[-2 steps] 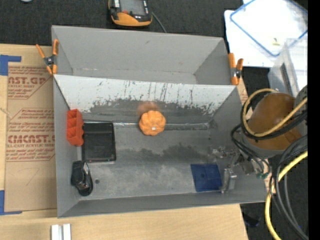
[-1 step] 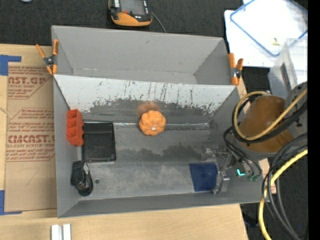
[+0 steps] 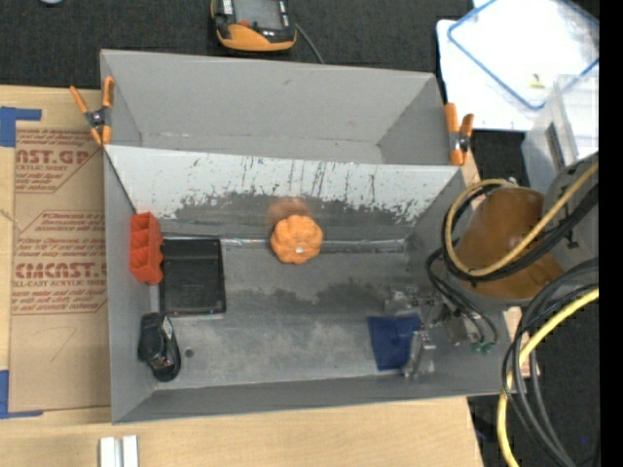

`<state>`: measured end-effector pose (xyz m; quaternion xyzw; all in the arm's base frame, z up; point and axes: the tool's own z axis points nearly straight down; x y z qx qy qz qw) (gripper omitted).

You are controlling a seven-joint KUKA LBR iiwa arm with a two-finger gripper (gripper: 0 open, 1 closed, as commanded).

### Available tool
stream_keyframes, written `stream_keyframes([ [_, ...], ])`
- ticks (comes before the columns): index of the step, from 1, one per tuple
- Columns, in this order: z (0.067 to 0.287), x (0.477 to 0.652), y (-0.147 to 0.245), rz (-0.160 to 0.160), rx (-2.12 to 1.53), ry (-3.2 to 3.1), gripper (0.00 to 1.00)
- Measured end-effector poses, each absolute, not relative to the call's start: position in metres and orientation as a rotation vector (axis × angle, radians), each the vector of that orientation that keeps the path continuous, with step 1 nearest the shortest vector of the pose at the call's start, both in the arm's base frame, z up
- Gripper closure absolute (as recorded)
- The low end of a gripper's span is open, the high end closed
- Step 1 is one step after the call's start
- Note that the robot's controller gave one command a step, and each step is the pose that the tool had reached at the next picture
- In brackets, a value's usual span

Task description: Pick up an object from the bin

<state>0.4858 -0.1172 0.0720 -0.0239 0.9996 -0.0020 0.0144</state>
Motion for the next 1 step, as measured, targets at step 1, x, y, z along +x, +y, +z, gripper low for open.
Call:
stream_keyframes([
  [1, 0.072, 0.4858, -0.1172, -0.007, -0.074, 3.112, 1.0],
])
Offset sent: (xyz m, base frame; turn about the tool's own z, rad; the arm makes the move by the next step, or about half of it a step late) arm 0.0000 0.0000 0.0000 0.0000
